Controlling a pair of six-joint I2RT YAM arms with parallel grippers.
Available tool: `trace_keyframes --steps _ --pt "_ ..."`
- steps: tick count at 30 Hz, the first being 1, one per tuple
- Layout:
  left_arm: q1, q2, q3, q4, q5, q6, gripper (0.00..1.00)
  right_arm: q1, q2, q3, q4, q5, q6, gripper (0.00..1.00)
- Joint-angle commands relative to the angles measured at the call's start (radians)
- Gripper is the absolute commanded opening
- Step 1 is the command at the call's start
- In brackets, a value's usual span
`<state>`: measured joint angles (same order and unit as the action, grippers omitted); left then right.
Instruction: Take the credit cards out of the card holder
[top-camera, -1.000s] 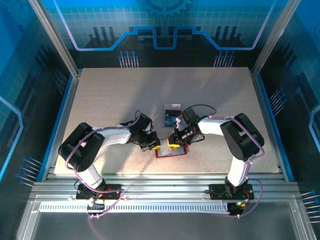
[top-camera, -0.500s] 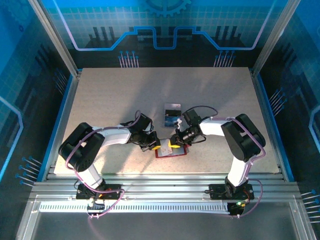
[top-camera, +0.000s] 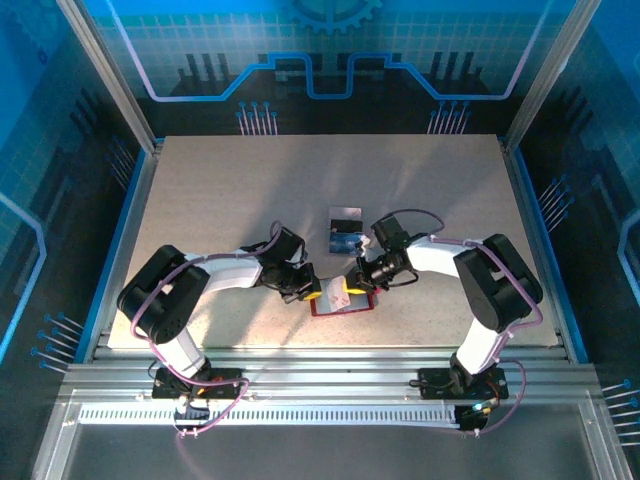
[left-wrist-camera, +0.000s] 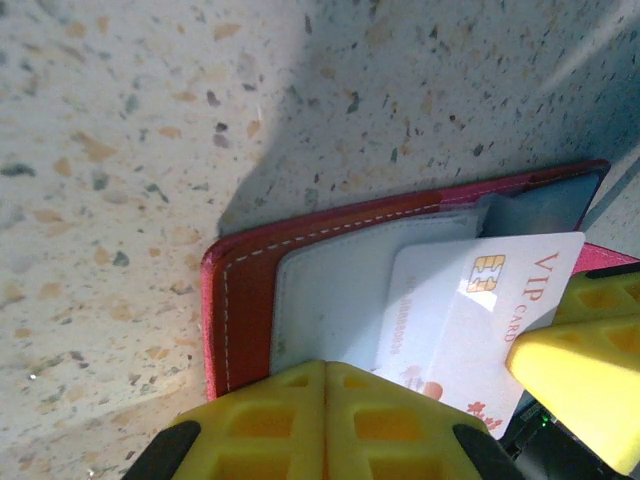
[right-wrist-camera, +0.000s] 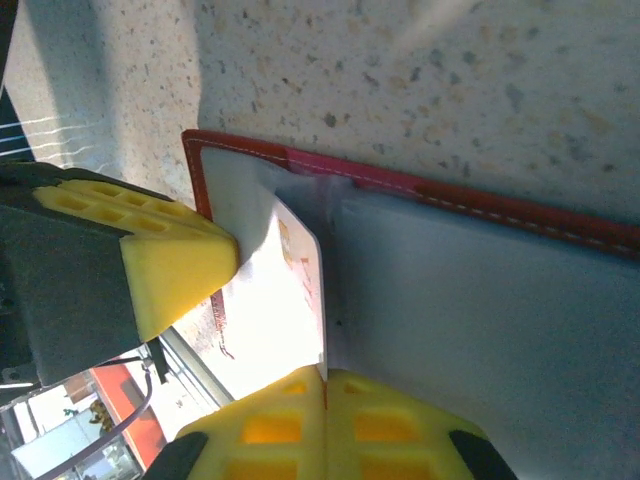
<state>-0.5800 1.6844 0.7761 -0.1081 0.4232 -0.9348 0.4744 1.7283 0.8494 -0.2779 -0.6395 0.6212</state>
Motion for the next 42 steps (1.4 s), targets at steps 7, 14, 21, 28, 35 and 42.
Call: trace_keyframes --steps 7,14,21,28,35,42 --pt "-0.001 0.029 -0.002 -0.049 -0.009 0.039 0.08 -0.022 -0.070 -0.001 -0.151 0.112 -0.067 0.06" --pt "0.016 0.024 0.004 -0.071 -0.017 0.073 0.09 -0.021 -0.117 0.014 -0.199 0.129 -0.079 0.06" --pt "0.035 0.026 0.042 -0.114 -0.017 0.122 0.10 -0.022 -0.156 0.024 -0.210 0.102 -0.085 0.05" --pt "0.042 -0.001 0.105 -0.172 -0.014 0.164 0.14 -0.022 -0.199 0.135 -0.317 0.173 -0.208 0.04" --pt "0.044 -0.049 0.126 -0.203 -0.022 0.167 0.20 -0.022 -0.208 0.244 -0.442 0.289 -0.452 0.02" --pt "0.058 -0.119 0.103 -0.241 -0.059 0.178 0.24 -0.019 -0.201 0.343 -0.552 0.424 -0.810 0.00"
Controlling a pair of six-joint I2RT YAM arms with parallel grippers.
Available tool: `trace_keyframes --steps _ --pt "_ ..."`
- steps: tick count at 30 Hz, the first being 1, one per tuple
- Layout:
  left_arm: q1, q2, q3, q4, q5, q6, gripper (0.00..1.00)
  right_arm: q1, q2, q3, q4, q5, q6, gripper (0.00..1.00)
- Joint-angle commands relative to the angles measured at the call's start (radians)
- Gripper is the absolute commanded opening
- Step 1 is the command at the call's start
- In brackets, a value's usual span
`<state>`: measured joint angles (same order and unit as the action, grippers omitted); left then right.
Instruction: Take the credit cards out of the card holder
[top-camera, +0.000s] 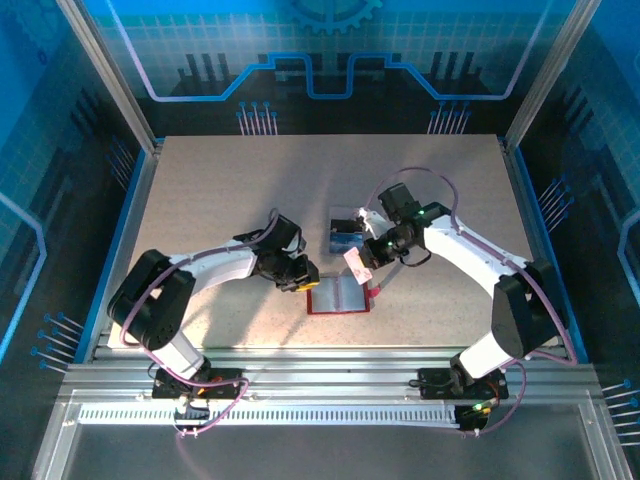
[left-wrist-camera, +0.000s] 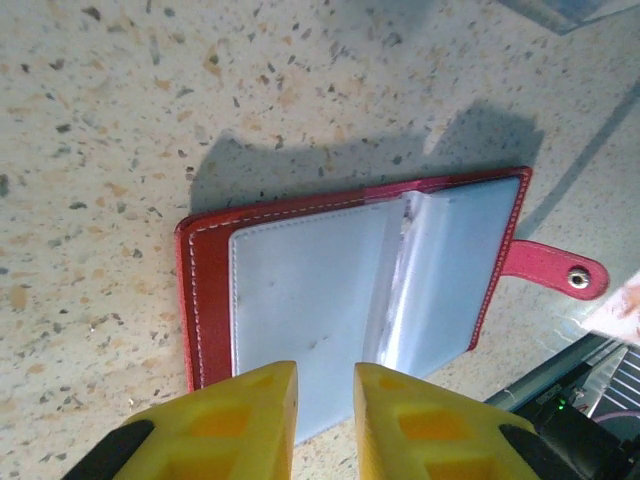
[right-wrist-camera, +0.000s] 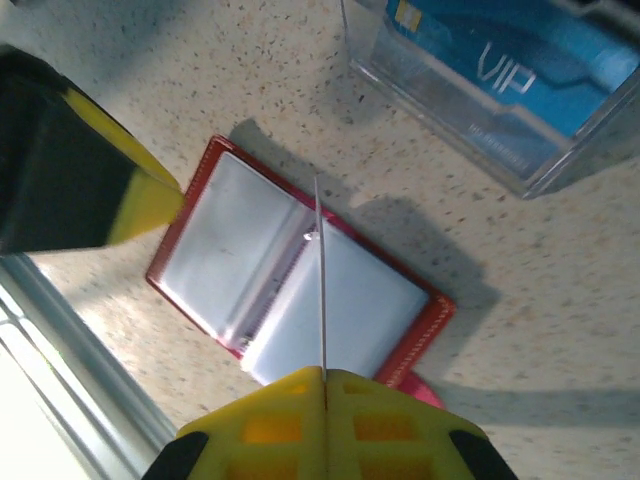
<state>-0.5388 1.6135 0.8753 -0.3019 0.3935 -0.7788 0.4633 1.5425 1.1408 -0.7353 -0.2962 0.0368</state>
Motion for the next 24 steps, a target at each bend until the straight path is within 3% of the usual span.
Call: trace_keyframes --steps 1,5,13,24 --pt "0.019 -0.056 -0.002 -0.048 -0.033 0.023 0.24 -0.008 -0.011 0.065 -0.110 0.080 -0.281 0.00" --pt "0.029 -0.099 -0.037 -0.042 -0.050 0.018 0.27 -0.008 0.028 0.149 -0.176 0.102 -0.468 0.00" --pt "0.043 -0.187 -0.109 -0.048 -0.083 0.010 0.31 -0.010 0.144 0.367 -0.265 0.144 -0.694 0.00" --pt "0.064 -0.229 -0.162 -0.054 -0.090 -0.005 0.32 -0.043 0.424 0.778 -0.490 0.178 -0.880 0.00"
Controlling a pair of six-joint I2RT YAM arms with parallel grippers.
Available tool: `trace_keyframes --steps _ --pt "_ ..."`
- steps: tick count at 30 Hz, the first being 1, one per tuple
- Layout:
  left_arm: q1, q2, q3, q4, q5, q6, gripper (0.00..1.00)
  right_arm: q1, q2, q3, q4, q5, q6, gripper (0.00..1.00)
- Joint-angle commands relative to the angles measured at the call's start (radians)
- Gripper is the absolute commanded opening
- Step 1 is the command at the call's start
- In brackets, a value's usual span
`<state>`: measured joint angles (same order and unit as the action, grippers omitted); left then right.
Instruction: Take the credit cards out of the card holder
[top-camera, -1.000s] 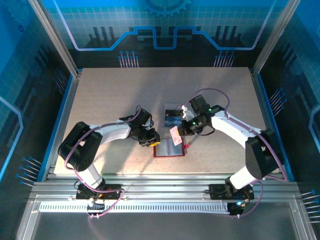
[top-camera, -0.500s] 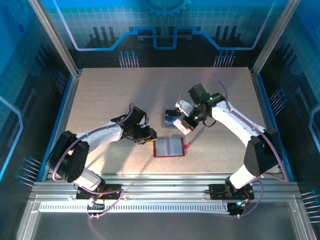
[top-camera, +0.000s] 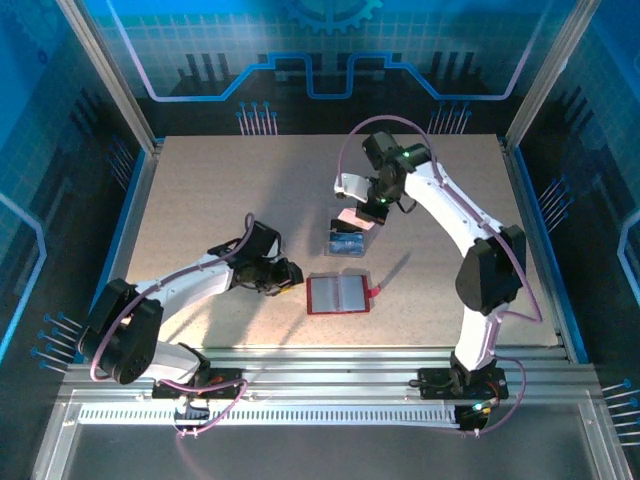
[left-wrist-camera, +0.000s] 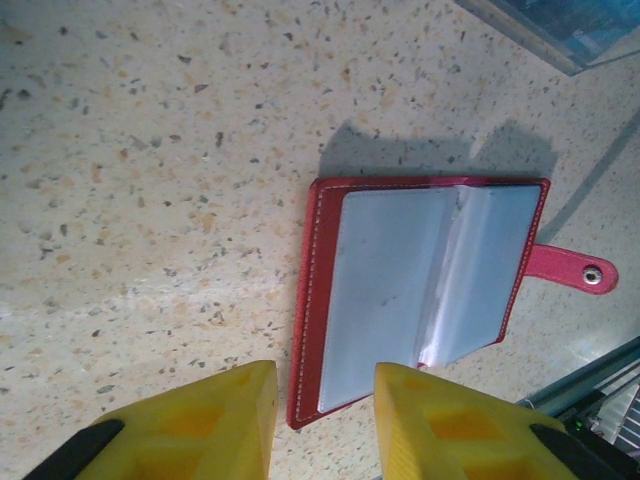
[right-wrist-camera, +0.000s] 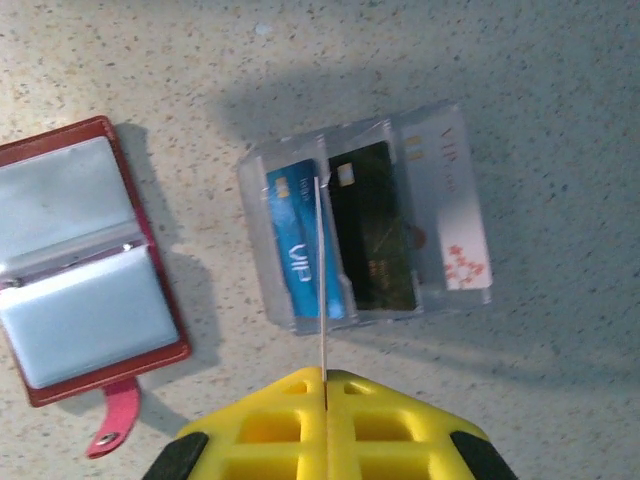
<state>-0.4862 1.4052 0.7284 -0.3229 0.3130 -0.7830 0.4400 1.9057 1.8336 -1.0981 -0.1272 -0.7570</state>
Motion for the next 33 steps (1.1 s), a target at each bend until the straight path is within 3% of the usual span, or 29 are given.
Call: trace_keyframes --steps 1,14,30,33 --pt "0.011 -0.022 -0.016 -0.036 -0.009 -0.002 0.32 -0.024 0.083 0.120 -0.146 0.009 -0.095 0.00" --pt "0.043 -0.030 -0.053 -0.032 -0.015 -0.023 0.35 -0.040 0.378 0.527 -0.300 -0.012 -0.152 0.00" --pt "0.078 -0.032 -0.071 -0.028 -0.010 -0.020 0.38 -0.014 0.515 0.639 -0.284 -0.003 -0.153 0.00" --pt "0.082 -0.035 -0.072 -0.027 -0.007 -0.018 0.38 -0.008 0.522 0.638 -0.280 0.000 -0.148 0.05"
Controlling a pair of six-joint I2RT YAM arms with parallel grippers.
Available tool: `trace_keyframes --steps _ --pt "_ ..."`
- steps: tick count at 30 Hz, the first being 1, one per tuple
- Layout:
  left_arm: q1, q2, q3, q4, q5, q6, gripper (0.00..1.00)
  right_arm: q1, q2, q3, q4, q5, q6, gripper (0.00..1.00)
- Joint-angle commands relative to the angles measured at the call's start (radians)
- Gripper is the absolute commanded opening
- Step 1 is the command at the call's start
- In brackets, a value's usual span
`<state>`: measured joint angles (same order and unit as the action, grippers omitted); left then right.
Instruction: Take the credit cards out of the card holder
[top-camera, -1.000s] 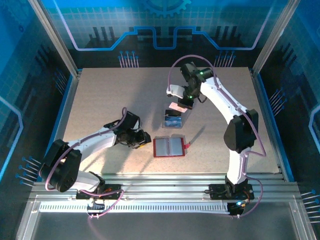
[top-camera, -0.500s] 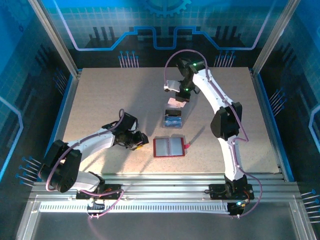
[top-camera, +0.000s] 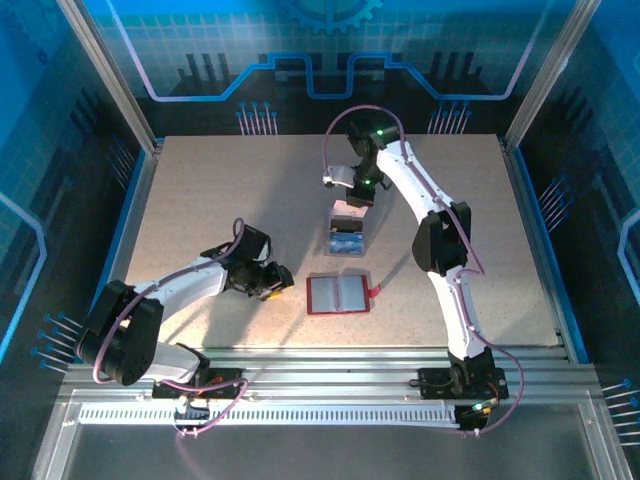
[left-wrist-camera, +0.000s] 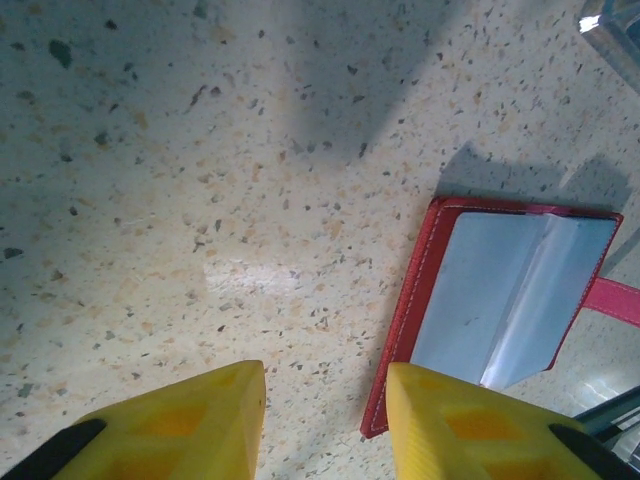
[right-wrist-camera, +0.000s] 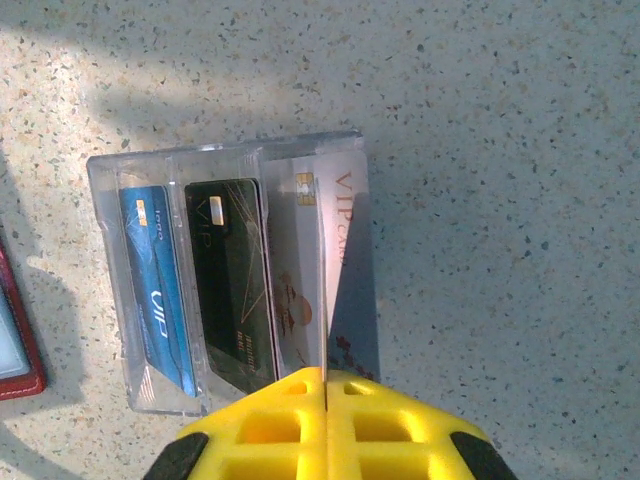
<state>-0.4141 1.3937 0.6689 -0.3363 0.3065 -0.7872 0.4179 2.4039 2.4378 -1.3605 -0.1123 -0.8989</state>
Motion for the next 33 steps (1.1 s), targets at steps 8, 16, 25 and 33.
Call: trace_keyframes --steps 8,16,25,33 --pt "0.027 -0.031 -0.022 -0.018 0.002 -0.002 0.39 0.027 0.010 0.033 -0.003 0.017 0.012 0.20" --pt "0.044 -0.041 -0.017 -0.018 -0.003 0.017 0.44 0.024 -0.057 -0.031 0.015 0.033 0.049 0.26" --pt "0.052 -0.053 0.029 -0.069 -0.147 0.110 0.99 0.013 -0.258 -0.309 0.158 0.074 0.147 0.52" --pt "0.067 -0.003 0.115 -0.111 -0.235 0.195 0.99 -0.008 -0.488 -0.635 0.349 0.123 0.228 1.00"
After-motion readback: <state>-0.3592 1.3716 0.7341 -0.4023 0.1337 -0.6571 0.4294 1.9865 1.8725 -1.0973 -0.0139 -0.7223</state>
